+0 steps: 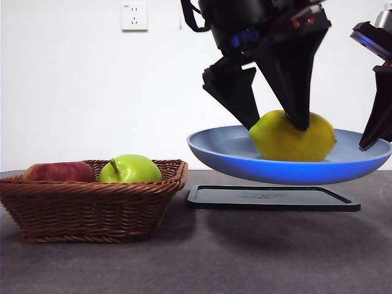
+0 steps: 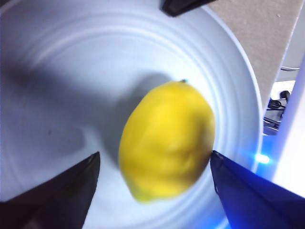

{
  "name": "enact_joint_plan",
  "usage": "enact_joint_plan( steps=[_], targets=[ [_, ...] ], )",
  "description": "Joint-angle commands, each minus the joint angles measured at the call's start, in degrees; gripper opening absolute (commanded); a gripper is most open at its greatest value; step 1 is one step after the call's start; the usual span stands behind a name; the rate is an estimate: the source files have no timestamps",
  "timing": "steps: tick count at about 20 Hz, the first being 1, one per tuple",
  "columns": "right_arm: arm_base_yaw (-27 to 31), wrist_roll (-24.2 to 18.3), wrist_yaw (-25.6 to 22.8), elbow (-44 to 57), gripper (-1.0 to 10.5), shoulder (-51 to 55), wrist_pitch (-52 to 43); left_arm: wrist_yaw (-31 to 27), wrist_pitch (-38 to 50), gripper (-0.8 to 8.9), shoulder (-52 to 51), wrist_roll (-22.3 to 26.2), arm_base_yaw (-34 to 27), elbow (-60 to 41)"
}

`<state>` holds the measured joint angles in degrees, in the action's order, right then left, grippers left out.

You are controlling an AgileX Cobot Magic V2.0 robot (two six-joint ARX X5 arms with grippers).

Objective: Take the lemon from the basket,put the lemon in the plate,hand out the plate

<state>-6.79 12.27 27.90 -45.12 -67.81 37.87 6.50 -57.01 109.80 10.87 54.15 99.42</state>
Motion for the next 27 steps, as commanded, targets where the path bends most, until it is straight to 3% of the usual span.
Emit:
enact_joint_plan(
  steps=[1,4,8,15,18,22,27],
  targets=[
    [0.0,2.5,-0.2,-0.8,0.0,-0.6,-0.5,-0.3,-1.4,4.01,-3.3,-0.3,-1.1,1.1],
    [0.0,4.0,-2.8,-2.1,0.0,-1.3,-0.5,-0.3,-4.3,4.01,-9.0,-0.1,-4.9,1.1],
    [0.1,4.9,-2.8,-6.9,0.0,-6.4,-0.3,-0.2,-5.4,4.0,-17.8,0.3,-11.8,1.1],
    [1.0,4.9,-3.0,-24.6,0.0,-27.0,-0.2,-0.2,-8.6,4.0,-32.3,0.3,-25.4,1.1],
    [1.2,5.1,-5.5,-32.3,0.0,-35.3,-0.4,0.1,-9.8,4.0,-35.6,0.3,-30.5,1.1],
    [1.7,5.9,-5.8,-38.8,0.0,-43.5,-1.1,3.1,-11.3,4.0,-36.7,0.3,-33.2,1.1],
    [2.8,6.7,-5.8,-39.0,0.0,-47.3,-3.1,4.3,-11.6,4.0,-36.7,0.2,-33.3,1.1]
  ],
)
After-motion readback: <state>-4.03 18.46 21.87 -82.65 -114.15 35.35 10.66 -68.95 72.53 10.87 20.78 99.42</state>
